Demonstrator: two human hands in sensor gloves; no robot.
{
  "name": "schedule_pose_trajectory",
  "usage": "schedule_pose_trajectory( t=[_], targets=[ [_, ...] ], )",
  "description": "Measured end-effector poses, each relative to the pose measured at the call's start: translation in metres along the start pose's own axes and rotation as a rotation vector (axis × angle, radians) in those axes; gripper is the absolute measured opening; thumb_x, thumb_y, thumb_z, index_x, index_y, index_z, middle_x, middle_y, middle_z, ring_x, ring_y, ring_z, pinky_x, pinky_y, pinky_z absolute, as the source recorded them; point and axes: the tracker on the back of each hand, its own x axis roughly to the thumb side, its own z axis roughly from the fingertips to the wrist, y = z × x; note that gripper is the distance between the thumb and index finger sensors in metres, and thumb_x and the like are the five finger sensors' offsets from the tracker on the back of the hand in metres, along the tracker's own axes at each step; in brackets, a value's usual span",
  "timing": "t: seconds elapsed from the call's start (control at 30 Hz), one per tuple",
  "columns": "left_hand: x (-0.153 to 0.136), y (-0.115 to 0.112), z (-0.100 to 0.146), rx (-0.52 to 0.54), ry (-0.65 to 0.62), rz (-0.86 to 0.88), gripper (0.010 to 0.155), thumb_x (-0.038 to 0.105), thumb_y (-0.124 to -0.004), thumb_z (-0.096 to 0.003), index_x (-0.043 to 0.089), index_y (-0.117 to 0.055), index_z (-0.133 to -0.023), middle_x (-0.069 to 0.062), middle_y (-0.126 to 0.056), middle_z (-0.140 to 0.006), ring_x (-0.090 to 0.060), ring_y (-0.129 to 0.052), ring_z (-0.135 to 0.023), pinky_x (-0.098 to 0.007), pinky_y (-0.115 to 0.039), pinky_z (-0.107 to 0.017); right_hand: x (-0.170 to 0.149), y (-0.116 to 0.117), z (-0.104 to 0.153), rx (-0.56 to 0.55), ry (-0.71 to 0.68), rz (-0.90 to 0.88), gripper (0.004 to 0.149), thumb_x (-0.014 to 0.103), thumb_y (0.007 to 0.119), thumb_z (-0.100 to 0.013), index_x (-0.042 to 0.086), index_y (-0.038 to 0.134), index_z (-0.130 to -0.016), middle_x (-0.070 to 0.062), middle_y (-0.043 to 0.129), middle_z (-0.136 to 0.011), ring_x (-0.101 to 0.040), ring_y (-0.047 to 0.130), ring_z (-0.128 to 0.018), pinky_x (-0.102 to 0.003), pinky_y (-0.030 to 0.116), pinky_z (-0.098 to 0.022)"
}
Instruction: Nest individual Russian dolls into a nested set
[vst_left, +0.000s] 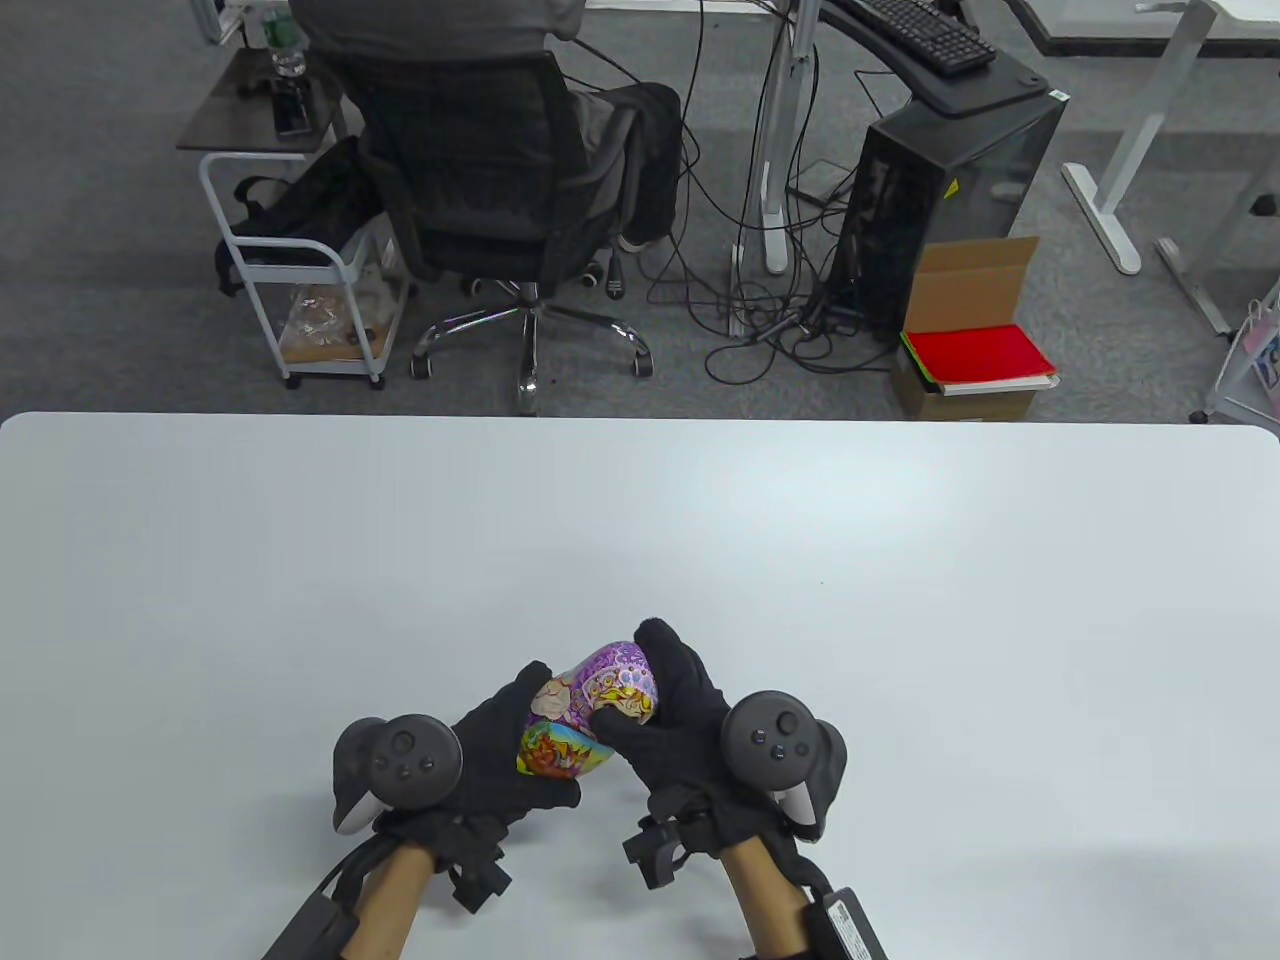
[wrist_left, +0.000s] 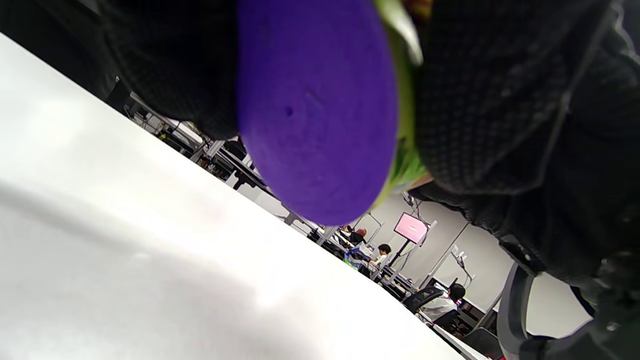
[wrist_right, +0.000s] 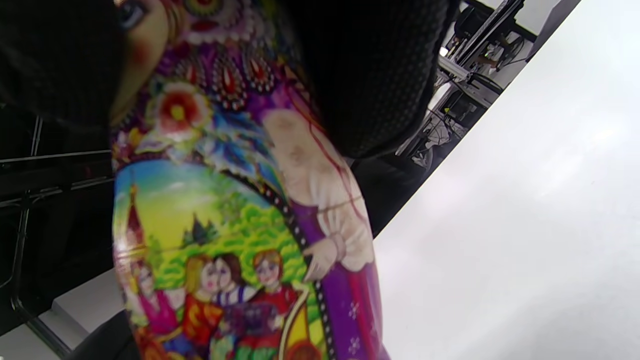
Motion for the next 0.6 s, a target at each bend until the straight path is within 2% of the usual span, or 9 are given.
schedule_pose_trajectory(
  t=[0.1, 0.2, 0.33, 0.4, 0.57, 0.6],
  targets=[
    [-0.002, -0.012, -0.001, -0.03, 0.027, -0.028, 0.11, 0.051, -0.095, -0.038, -0.001, -0.037, -0.116, -0.025, -0.062, -0.112, -0.051, -0.078, -0.094, -0.059, -0.074, -0.065, 0.004, 0.001, -0.001, 0.004, 0.025, 0.038, 0.094, 0.056, 0.089, -0.034, 0.02, 0.04, -0.106, -0.009, 0.057, -0.107, -0.034, 0.087, -0.087, -0.046, 0.085, -0.058],
    [-0.003, -0.02, -0.004, -0.174, 0.047, -0.11, 0.113, 0.053, -0.085, -0.0468, -0.001, -0.014, -0.116, -0.027, -0.042, -0.119, -0.056, -0.055, -0.102, -0.069, -0.055, -0.067, 0.003, -0.002, -0.005, 0.017, 0.014, 0.114, 0.092, 0.05, 0.093, -0.033, 0.019, 0.045, -0.105, -0.01, 0.06, -0.107, -0.038, 0.087, -0.088, -0.049, 0.085, -0.058],
    [-0.005, -0.013, -0.004, -0.15, 0.038, -0.231, 0.113, 0.059, -0.079, -0.0476, 0.001, -0.012, -0.117, -0.028, -0.036, -0.121, -0.057, -0.039, -0.105, -0.076, -0.042, -0.065, 0.0, -0.002, -0.013, 0.003, -0.03, 0.488, 0.091, 0.051, 0.093, -0.032, 0.021, 0.047, -0.104, -0.008, 0.062, -0.107, -0.036, 0.088, -0.088, -0.05, 0.084, -0.058],
    [-0.011, -0.01, -0.003, -0.146, 0.054, -0.232, 0.112, 0.061, -0.078, -0.0477, 0.002, -0.012, -0.117, -0.028, -0.036, -0.121, -0.057, -0.035, -0.105, -0.077, -0.039, -0.064, -0.006, 0.002, -0.017, 0.009, -0.019, 0.582, 0.091, 0.051, 0.093, -0.031, 0.022, 0.048, -0.104, -0.007, 0.063, -0.107, -0.035, 0.088, -0.088, -0.05, 0.084, -0.058],
    [-0.019, -0.006, -0.003, -0.141, 0.084, -0.192, 0.111, 0.062, -0.075, -0.0487, 0.003, -0.012, -0.118, -0.03, -0.031, -0.122, -0.059, -0.028, -0.105, -0.078, -0.031, -0.063, -0.017, 0.003, -0.026, -0.029, 0.045, 0.581, 0.091, 0.05, 0.091, -0.033, 0.026, 0.042, -0.106, -0.003, 0.058, -0.111, -0.032, 0.084, -0.095, -0.051, 0.079, -0.065],
    [-0.018, -0.005, -0.003, -0.134, 0.078, -0.199, 0.11, 0.063, -0.074, -0.0487, 0.004, -0.012, -0.118, -0.03, -0.029, -0.122, -0.059, -0.026, -0.105, -0.078, -0.03, -0.063, -0.021, 0.003, -0.027, -0.044, 0.042, 0.586, 0.092, 0.052, 0.089, -0.034, 0.027, 0.037, -0.106, -0.001, 0.052, -0.114, -0.028, 0.079, -0.1, -0.05, 0.076, -0.069]
  ],
)
